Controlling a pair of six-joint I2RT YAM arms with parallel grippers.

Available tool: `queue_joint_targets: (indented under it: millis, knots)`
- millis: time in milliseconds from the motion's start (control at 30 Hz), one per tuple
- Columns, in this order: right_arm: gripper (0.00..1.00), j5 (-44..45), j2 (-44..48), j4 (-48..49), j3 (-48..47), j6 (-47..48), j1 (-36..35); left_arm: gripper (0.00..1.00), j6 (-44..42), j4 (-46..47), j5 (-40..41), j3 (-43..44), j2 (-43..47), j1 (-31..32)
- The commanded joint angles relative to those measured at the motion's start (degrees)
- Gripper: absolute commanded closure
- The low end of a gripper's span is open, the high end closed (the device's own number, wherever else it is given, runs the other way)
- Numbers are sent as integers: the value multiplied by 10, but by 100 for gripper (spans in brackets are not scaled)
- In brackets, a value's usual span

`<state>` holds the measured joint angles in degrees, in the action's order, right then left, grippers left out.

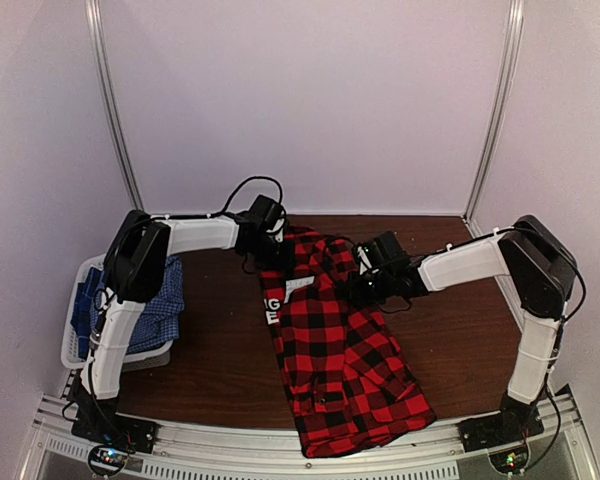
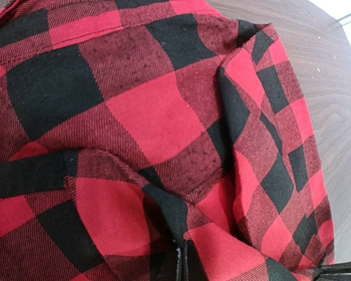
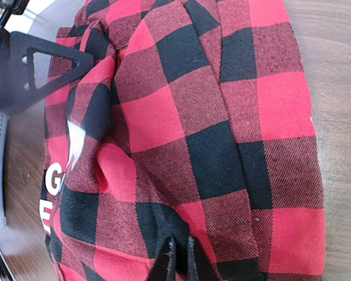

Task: Fold and stack the long sleeve shirts
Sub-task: Smooth out the rectangle-folded shirt at the center of the board.

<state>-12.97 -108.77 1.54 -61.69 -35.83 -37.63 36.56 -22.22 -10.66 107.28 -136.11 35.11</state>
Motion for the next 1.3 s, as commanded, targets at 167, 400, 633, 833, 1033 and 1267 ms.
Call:
queue_joint_targets:
  millis: [167, 400, 633, 833, 1033, 1267]
  knots:
    - [100, 15, 13, 6, 7, -1, -4, 100, -6, 24, 0, 26, 10, -7]
    - [100, 24, 24, 8, 20, -4, -4, 100, -7, 28, 0, 25, 20, -16]
    - [100, 34, 34, 6, 29, -4, -4, 100, -9, 33, -2, 25, 25, -26]
    - [100, 43, 39, 6, 32, -5, -4, 100, -10, 40, 0, 28, 29, -30]
    - [100, 51, 40, 5, 31, -6, -4, 100, -8, 48, 3, 30, 32, -34]
    - [100, 65, 39, 0, 24, -8, -4, 100, -8, 49, 10, 32, 34, -36]
